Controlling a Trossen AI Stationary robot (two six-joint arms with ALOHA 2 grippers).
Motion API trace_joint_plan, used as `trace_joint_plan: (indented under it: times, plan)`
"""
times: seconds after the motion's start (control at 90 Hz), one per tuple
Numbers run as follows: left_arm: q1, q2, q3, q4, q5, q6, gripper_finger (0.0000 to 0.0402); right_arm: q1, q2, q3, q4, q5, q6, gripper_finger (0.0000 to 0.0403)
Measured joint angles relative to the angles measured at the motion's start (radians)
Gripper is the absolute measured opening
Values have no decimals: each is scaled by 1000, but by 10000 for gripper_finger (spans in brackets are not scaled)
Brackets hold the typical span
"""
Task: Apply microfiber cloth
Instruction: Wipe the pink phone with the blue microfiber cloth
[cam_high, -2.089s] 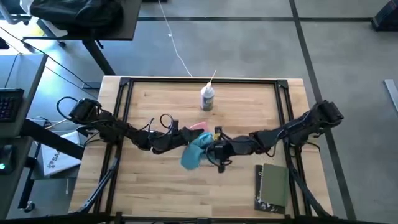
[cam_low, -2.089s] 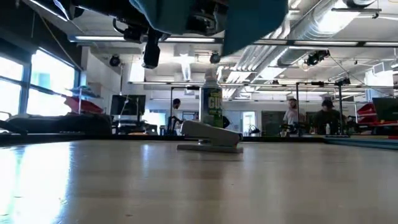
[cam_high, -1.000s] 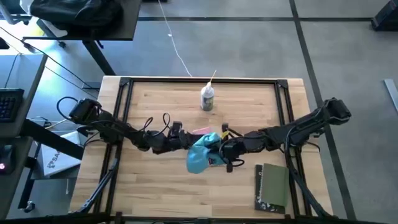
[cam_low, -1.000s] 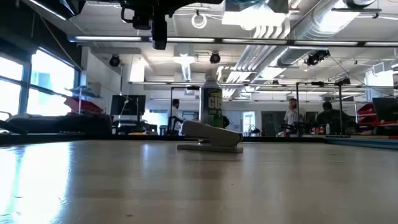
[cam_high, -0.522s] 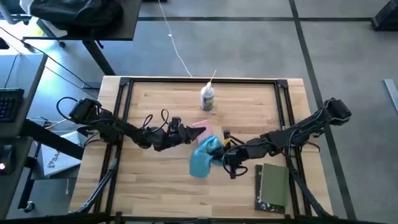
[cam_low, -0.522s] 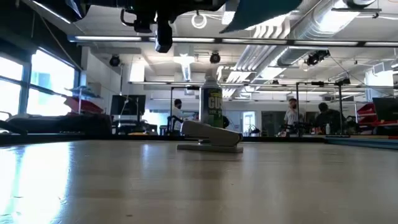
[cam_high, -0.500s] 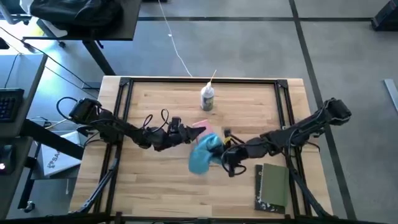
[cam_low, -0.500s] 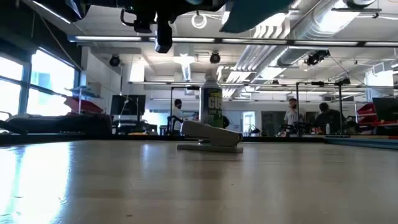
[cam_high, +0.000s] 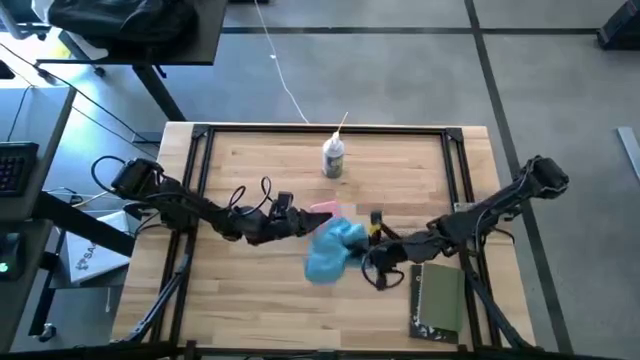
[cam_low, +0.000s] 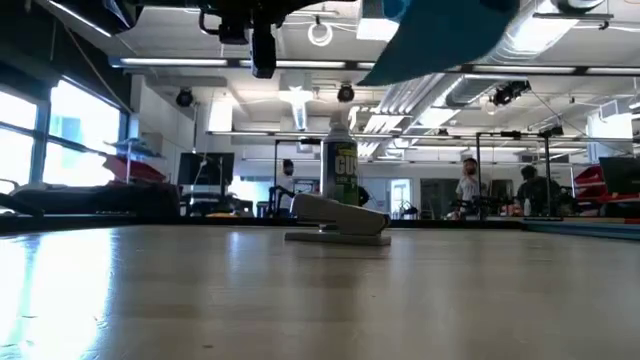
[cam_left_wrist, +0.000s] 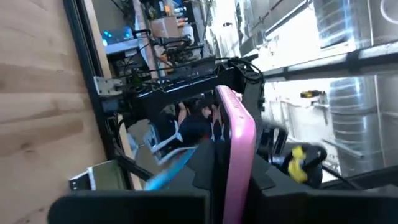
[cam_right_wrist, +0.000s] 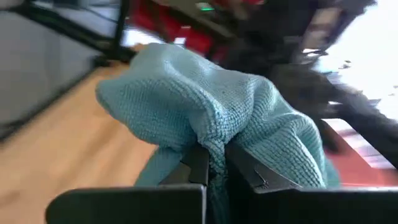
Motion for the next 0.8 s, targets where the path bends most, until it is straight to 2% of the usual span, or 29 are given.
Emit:
trace_joint_plan:
  times: [0.078, 0.2, 0.3, 0.489, 0.544, 0.611, 0.711, 0.8]
  plan:
    - [3, 0, 0, 21, -6, 27, 5, 3, 1, -1, 3, -41, 2, 0]
    - [-3, -10, 9, 63, 50, 121, 5, -18, 5, -8, 46, -40, -44, 0]
    - [-23, -5, 9, 50, 18, 185, 5, -72, 8, -5, 68, -59, -50, 0]
    - [-41, -6, 8, 38, -18, 277, 5, -159, 26, -5, 92, -307, -3, 0]
    - [-41, -4, 8, 32, -16, 289, 5, -162, 26, -5, 64, -339, 21, 0]
    - [-37, -2, 6, 34, -20, 327, 5, -161, 17, -5, -7, -312, 31, 0]
    - [-34, -2, 5, 26, -29, 369, 5, -144, -21, -3, -138, -166, 47, 0]
    - [-34, 0, 5, 23, -32, 396, 5, -128, -74, -2, -186, -62, 32, 0]
